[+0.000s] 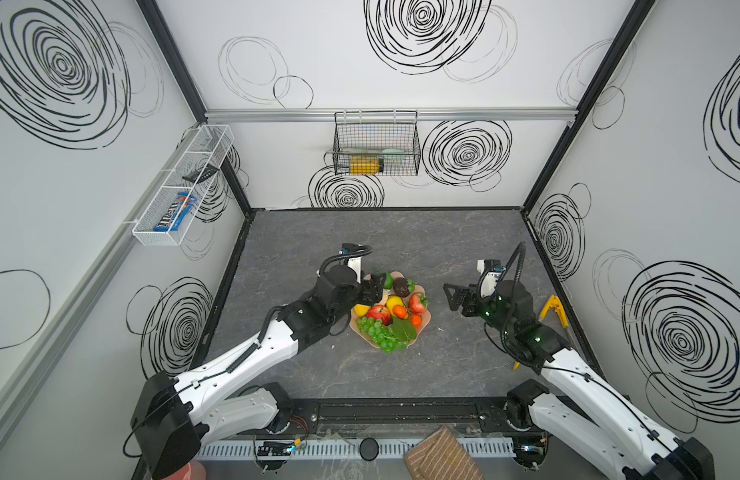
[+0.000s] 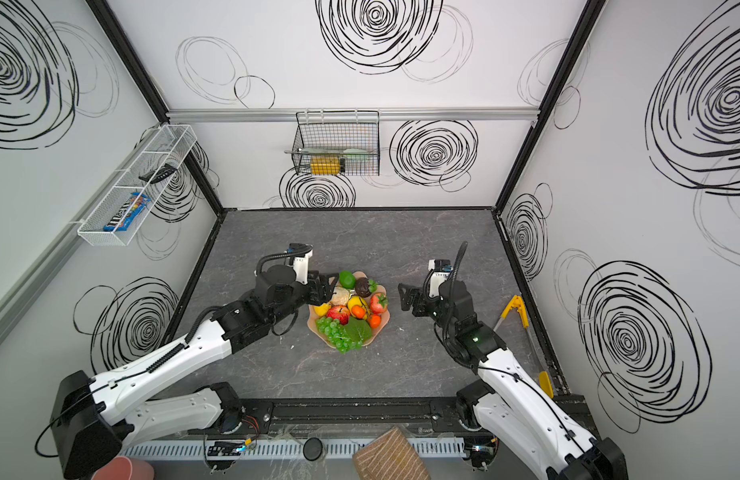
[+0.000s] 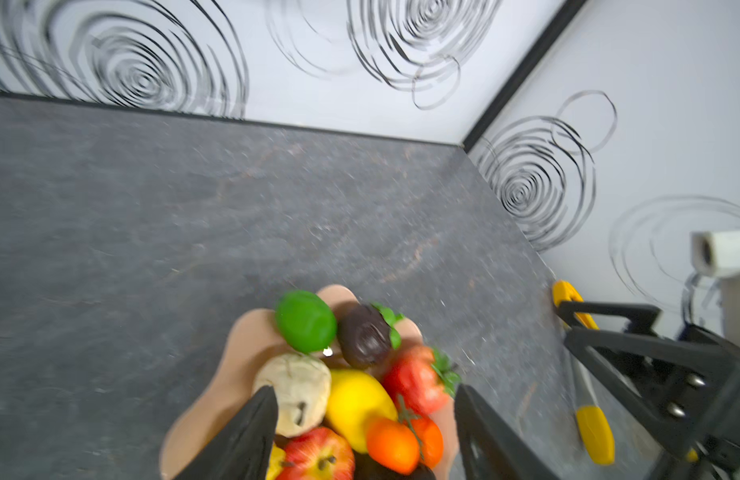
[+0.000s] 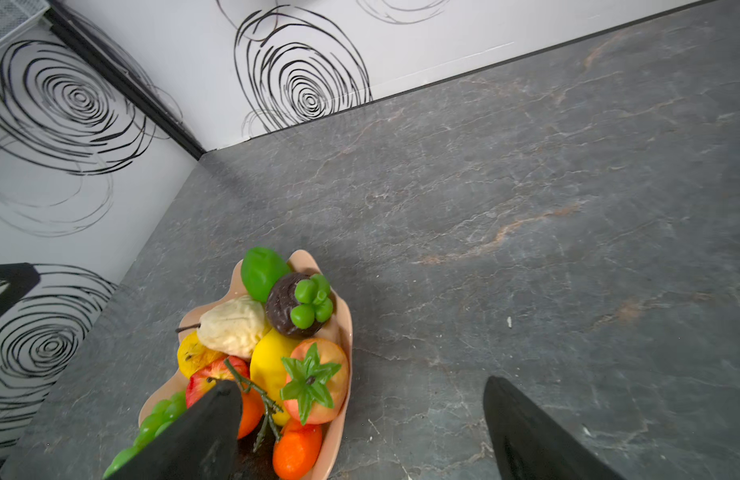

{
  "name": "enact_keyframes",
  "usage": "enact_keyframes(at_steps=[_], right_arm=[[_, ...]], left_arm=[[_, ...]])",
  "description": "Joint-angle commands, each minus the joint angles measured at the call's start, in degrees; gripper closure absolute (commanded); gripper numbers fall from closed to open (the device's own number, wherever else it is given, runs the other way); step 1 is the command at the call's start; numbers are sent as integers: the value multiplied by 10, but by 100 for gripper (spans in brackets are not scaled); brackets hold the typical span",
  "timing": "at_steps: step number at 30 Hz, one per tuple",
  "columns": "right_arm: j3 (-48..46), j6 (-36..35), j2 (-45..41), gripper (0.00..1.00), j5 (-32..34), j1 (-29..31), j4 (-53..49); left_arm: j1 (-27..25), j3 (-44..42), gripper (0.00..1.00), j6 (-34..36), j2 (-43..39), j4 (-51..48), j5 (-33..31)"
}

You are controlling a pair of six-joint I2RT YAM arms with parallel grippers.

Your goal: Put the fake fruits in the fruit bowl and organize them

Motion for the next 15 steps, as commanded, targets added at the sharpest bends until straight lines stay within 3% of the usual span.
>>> enact_keyframes(at_steps=[1,3,4,8,13,15], right_arm=[[25,-1,19,2,27,-28,-17],[21,2,33,1,33,-43,-3],[18,5,39,0,41,-49,7],[-1,-3,64,3,66,-82,67],[-7,-80,114,3,92,-109,145],[-8,-94,133,3,122,-112,164]], left_arm=[[54,-40,26,18,-24,69,-79],[95,-67,18,12,-32,93,-107],[114,-80,3,7,-34,102,-128],[184,-134,4,15,-39,155,-183],[258,-181,4,63,-21,227,-267],[294,-206,4,106,-1,291,-245]])
